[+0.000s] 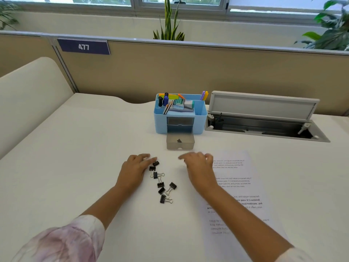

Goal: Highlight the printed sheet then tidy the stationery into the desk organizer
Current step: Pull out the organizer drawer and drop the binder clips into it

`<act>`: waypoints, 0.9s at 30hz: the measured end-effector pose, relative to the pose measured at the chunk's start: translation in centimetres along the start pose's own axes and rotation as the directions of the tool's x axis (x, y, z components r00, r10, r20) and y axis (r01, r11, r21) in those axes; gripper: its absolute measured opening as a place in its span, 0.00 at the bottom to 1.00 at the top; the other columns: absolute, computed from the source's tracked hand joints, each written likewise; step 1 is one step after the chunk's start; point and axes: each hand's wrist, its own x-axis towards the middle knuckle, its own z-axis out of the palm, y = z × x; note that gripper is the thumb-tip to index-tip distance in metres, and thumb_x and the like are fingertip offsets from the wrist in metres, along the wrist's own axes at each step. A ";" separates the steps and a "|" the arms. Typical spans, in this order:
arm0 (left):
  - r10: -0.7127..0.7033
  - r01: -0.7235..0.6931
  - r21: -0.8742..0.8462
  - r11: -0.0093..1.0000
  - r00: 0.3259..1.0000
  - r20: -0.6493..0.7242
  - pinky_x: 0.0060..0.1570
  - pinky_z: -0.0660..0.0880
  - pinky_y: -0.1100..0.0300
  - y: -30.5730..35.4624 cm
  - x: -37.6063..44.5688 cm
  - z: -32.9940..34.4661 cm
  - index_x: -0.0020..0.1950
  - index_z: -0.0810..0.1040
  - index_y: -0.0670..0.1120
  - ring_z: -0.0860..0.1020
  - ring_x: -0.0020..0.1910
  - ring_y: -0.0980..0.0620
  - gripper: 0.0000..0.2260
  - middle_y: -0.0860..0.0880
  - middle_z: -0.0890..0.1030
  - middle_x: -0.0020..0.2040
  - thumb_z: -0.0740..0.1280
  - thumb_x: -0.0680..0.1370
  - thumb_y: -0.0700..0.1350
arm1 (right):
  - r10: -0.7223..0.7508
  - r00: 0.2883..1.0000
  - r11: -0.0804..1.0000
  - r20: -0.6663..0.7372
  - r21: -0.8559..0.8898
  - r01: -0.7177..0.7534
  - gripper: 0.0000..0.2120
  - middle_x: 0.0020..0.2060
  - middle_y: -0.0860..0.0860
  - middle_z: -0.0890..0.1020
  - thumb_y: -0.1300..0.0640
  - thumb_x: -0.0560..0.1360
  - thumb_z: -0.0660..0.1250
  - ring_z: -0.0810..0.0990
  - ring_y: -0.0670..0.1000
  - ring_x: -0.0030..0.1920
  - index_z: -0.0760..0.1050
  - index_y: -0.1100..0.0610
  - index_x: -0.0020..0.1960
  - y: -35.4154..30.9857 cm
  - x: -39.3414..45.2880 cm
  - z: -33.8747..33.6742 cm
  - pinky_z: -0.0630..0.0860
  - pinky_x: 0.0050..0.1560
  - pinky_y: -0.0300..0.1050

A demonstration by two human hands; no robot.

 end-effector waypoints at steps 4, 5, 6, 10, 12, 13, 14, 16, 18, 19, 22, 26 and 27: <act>-0.019 0.019 0.005 1.000 1.000 -0.023 0.40 0.73 0.55 0.1 0.0 0.0 0.59 0.78 0.54 0.77 0.47 0.41 0.20 0.48 0.80 0.56 0.51 0.74 0.46 | 0.087 0.996 0.996 -0.019 0.013 -0.087 0.17 0.56 0.48 0.79 0.65 0.77 0.59 0.73 0.52 0.56 0.73 0.49 0.62 0.2 5.3 -1.6 0.57 0.60 0.48; -0.022 0.022 0.001 1.000 0.999 -0.029 0.40 0.73 0.54 0.2 0.0 0.0 0.58 0.78 0.54 0.77 0.47 0.42 0.20 0.48 0.80 0.56 0.51 0.74 0.46 | 0.094 0.996 0.995 -0.009 0.018 -0.094 0.16 0.56 0.49 0.79 0.63 0.78 0.60 0.73 0.52 0.56 0.73 0.49 0.62 0.3 6.4 -1.8 0.58 0.60 0.48; -0.023 0.022 -0.004 1.000 0.999 -0.033 0.41 0.74 0.54 0.2 -0.1 0.0 0.58 0.79 0.53 0.77 0.46 0.42 0.20 0.48 0.80 0.55 0.51 0.74 0.46 | 0.099 0.995 0.995 0.008 0.009 -0.099 0.16 0.56 0.49 0.79 0.63 0.78 0.60 0.73 0.52 0.56 0.72 0.49 0.63 0.3 7.3 -1.9 0.59 0.60 0.48; -0.034 0.031 -0.052 0.998 0.997 -0.068 0.40 0.75 0.53 0.0 -0.1 0.0 0.53 0.80 0.50 0.77 0.45 0.43 0.16 0.49 0.81 0.53 0.55 0.75 0.47 | 0.150 0.987 0.988 0.053 0.016 -0.151 0.17 0.62 0.50 0.77 0.58 0.78 0.62 0.73 0.53 0.60 0.71 0.49 0.66 0.7 8.6 -2.0 0.64 0.60 0.47; -0.068 0.060 -0.102 0.993 0.995 -0.075 0.40 0.75 0.52 0.1 0.0 -0.1 0.48 0.80 0.48 0.76 0.44 0.44 0.08 0.49 0.81 0.51 0.62 0.75 0.44 | 0.154 0.988 0.987 0.011 0.055 -0.154 0.16 0.63 0.50 0.76 0.58 0.78 0.61 0.72 0.53 0.61 0.71 0.50 0.65 0.8 7.8 -2.1 0.64 0.59 0.47; -0.078 0.068 -0.119 0.991 0.994 -0.080 0.40 0.75 0.52 0.1 0.0 -0.1 0.46 0.79 0.46 0.76 0.44 0.44 0.04 0.49 0.81 0.50 0.65 0.75 0.41 | 0.156 0.988 0.985 0.001 0.069 -0.155 0.15 0.62 0.50 0.76 0.59 0.78 0.61 0.72 0.52 0.61 0.72 0.50 0.64 0.9 7.1 -2.0 0.64 0.59 0.47; -0.085 0.074 -0.129 0.989 0.993 -0.081 0.40 0.74 0.52 0.2 0.0 -0.1 0.45 0.78 0.45 0.75 0.43 0.44 0.02 0.48 0.80 0.48 0.67 0.74 0.40 | 0.151 0.988 0.986 0.008 0.070 -0.151 0.15 0.61 0.50 0.76 0.59 0.78 0.60 0.73 0.52 0.60 0.73 0.50 0.63 0.9 6.2 -1.8 0.64 0.59 0.47; -0.106 0.094 -0.142 0.985 0.991 -0.078 0.39 0.73 0.52 0.1 0.1 -0.1 0.43 0.78 0.44 0.75 0.42 0.44 0.01 0.48 0.79 0.46 0.69 0.73 0.39 | 0.119 0.990 0.989 0.080 0.083 -0.125 0.14 0.60 0.49 0.77 0.60 0.78 0.59 0.74 0.52 0.59 0.74 0.49 0.62 0.8 4.1 -1.2 0.65 0.60 0.49; -0.113 0.102 -0.130 0.986 0.990 -0.087 0.38 0.73 0.52 0.0 0.1 0.1 0.42 0.78 0.43 0.75 0.41 0.44 0.02 0.47 0.79 0.43 0.70 0.72 0.39 | 0.068 0.974 0.979 0.215 0.174 -0.107 0.13 0.60 0.48 0.77 0.59 0.77 0.61 0.74 0.50 0.58 0.75 0.49 0.60 0.5 2.0 -0.7 0.67 0.64 0.50; -0.107 0.096 -0.116 0.989 0.990 -0.096 0.37 0.73 0.52 0.0 0.1 0.2 0.42 0.78 0.43 0.75 0.40 0.44 0.03 0.47 0.78 0.42 0.71 0.71 0.38 | 0.035 0.955 0.970 0.294 0.221 -0.104 0.13 0.59 0.48 0.78 0.58 0.77 0.62 0.75 0.49 0.57 0.76 0.49 0.59 0.4 1.0 -0.6 0.68 0.63 0.51; -0.076 0.065 -0.086 0.994 0.989 -0.127 0.34 0.73 0.53 0.0 0.1 0.2 0.41 0.78 0.43 0.75 0.37 0.43 0.05 0.46 0.79 0.40 0.73 0.69 0.37 | -0.096 0.846 0.965 0.525 0.258 -0.051 0.16 0.56 0.47 0.76 0.53 0.75 0.66 0.74 0.47 0.54 0.74 0.47 0.62 0.3 -1.1 -0.9 0.68 0.60 0.47; -0.075 0.066 -0.078 0.995 0.990 -0.123 0.31 0.73 0.51 0.4 -0.4 0.0 0.40 0.77 0.43 0.75 0.36 0.43 0.05 0.46 0.78 0.39 0.72 0.70 0.37 | -0.142 0.809 0.986 0.571 0.150 0.067 0.21 0.55 0.46 0.72 0.50 0.74 0.66 0.71 0.45 0.54 0.69 0.41 0.66 0.3 -2.1 -1.4 0.57 0.52 0.42; -0.086 0.077 -0.083 0.994 0.989 -0.117 0.31 0.73 0.52 0.5 -0.5 0.0 0.40 0.77 0.43 0.75 0.36 0.43 0.05 0.47 0.77 0.39 0.73 0.70 0.38 | -0.138 0.819 0.987 0.557 0.150 0.064 0.19 0.55 0.46 0.72 0.50 0.74 0.66 0.71 0.45 0.53 0.70 0.41 0.64 0.2 -2.1 -1.5 0.56 0.52 0.42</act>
